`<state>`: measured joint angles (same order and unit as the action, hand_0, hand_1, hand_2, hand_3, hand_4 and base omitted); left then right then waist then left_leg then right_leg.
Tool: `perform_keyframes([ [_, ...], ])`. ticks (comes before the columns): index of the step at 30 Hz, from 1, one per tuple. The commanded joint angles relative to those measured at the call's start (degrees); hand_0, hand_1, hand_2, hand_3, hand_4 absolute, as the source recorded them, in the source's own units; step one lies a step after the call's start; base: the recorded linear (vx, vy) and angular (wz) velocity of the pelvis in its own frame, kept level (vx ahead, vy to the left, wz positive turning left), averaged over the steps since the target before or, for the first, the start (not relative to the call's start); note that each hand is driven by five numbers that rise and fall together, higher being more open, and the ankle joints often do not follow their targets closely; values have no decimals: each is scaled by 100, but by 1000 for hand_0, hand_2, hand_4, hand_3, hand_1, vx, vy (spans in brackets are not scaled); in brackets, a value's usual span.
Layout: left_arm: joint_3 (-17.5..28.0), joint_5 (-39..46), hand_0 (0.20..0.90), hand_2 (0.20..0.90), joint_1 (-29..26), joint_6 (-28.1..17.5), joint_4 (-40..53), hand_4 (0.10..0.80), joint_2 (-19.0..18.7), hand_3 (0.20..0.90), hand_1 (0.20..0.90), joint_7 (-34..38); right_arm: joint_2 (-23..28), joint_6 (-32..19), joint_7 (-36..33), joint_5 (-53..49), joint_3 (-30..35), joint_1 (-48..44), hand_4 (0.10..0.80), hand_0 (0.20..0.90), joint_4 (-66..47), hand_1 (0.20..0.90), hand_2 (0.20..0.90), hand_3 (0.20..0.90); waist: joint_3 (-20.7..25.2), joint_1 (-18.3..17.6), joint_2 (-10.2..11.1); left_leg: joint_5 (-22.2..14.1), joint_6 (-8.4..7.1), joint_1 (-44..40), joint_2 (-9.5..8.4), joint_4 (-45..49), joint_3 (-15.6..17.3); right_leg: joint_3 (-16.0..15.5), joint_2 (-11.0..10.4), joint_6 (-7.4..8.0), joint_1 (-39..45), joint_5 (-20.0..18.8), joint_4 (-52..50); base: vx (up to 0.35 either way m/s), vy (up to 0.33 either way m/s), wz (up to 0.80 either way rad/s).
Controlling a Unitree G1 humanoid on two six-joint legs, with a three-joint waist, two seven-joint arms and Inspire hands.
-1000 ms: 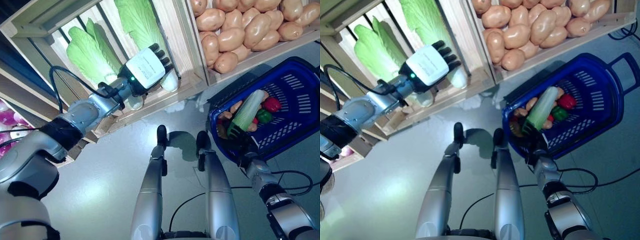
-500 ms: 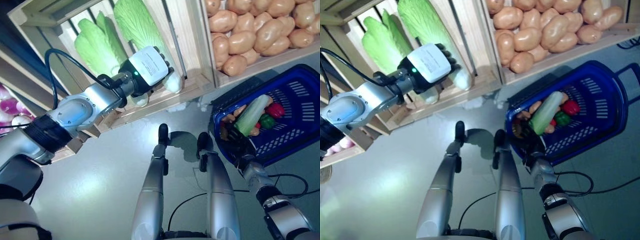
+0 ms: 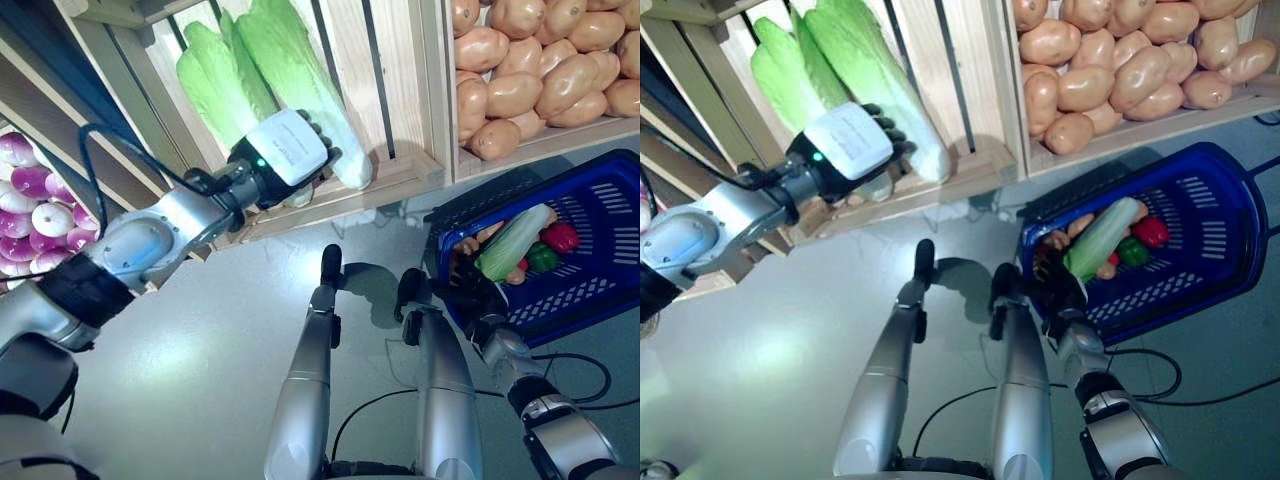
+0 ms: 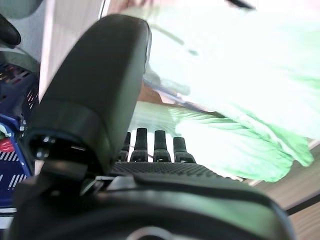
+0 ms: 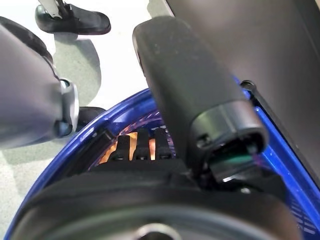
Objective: Put vegetables into the basket
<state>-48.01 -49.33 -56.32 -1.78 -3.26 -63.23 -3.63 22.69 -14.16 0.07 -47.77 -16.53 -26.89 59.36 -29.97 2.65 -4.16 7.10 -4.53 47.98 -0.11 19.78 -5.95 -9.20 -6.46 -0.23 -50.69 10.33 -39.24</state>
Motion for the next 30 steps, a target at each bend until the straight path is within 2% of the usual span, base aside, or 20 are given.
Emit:
perform_keyframes([
  [1, 1012, -249, 900, 900, 184, -57, -36, 800, -561, 900, 900, 346, 84, -342, 168, -155, 437, 490, 800, 900, -273, 900, 900, 900, 18, 83, -68, -635, 363, 73, -161, 645, 352, 157, -91, 296, 376, -905, 1016, 11, 9, 7],
  [9, 881, -244, 900, 900, 315, 28, -266, 800, -713, 900, 900, 697, 149, -314, 199, -170, 417, 528, 800, 900, -274, 900, 900, 900, 18, 62, -81, -619, 367, 121, -125, 677, 384, 191, -76, 296, 307, -916, 952, 3, 8, 4],
  [16, 1037, -151, 900, 900, 564, -7, -199, 800, -834, 900, 900, 1224, 191, -312, 203, -169, 434, 595, 800, 900, -325, 900, 900, 900, 18, 98, -143, -608, 359, 143, -132, 679, 395, 171, -103, 299, 275, -913, 933, 0, 0, 0],
  [24, 1188, -211, 900, 900, 729, -209, -192, 800, -770, 900, 900, 1864, 197, -315, 135, -130, 394, 566, 800, 900, -379, 900, 900, 900, 18, 110, -175, -625, 345, 112, -136, 703, 411, 171, -120, 293, 304, -877, 895, 0, 0, 0],
  [30, 1099, -351, 900, 900, 694, -235, -400, 800, -673, 900, 900, 2343, 195, -301, 106, -30, 350, 494, 800, 900, -387, 900, 900, 900, 18, 76, -144, -615, 326, 186, -105, 754, 422, 198, -98, 282, 231, -868, 828, 0, 0, 0],
])
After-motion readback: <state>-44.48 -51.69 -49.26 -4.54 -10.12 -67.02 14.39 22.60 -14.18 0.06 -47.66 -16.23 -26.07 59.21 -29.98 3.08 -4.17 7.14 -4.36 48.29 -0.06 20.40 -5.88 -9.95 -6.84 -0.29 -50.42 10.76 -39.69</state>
